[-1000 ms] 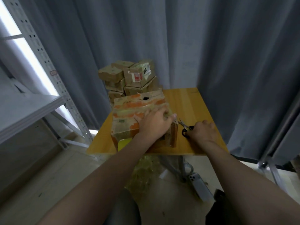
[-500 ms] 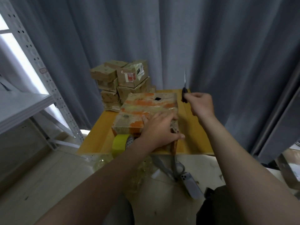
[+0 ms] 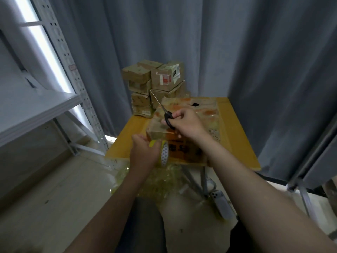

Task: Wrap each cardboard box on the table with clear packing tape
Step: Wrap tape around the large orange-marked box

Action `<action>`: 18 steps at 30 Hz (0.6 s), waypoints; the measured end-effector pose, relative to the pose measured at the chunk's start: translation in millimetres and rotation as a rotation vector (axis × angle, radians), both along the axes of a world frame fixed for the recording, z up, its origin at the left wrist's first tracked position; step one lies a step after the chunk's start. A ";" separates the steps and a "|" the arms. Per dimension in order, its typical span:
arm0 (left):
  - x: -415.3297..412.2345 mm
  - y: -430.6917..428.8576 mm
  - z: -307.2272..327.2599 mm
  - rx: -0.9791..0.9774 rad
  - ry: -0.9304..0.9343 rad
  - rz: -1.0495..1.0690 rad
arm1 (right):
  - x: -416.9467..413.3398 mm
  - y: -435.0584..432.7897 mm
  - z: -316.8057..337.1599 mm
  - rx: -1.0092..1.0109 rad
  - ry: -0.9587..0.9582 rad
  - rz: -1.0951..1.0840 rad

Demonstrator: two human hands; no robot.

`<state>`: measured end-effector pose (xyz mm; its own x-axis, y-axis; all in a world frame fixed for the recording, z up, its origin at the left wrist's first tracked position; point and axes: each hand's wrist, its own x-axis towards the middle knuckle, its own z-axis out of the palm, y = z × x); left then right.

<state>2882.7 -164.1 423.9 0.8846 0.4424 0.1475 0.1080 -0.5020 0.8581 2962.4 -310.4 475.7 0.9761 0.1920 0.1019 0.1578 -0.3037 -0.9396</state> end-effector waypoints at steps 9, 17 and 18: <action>-9.5 11.9 -20.2 -0.273 0.205 -0.287 | -3.9 -0.6 -7.8 -0.019 -0.068 -0.065; -17.1 13.6 -36.1 -0.546 0.285 -0.464 | -6.8 3.7 -8.8 -0.009 -0.122 -0.056; -19.0 13.2 -37.6 -0.585 0.270 -0.487 | -9.5 2.7 -5.6 -0.010 -0.125 -0.013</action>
<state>2863.7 -151.0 386.3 0.9700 -0.0627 -0.2350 0.2340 -0.0233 0.9720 2952.9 -307.7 470.1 0.9584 0.1811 0.2209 0.2693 -0.3157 -0.9098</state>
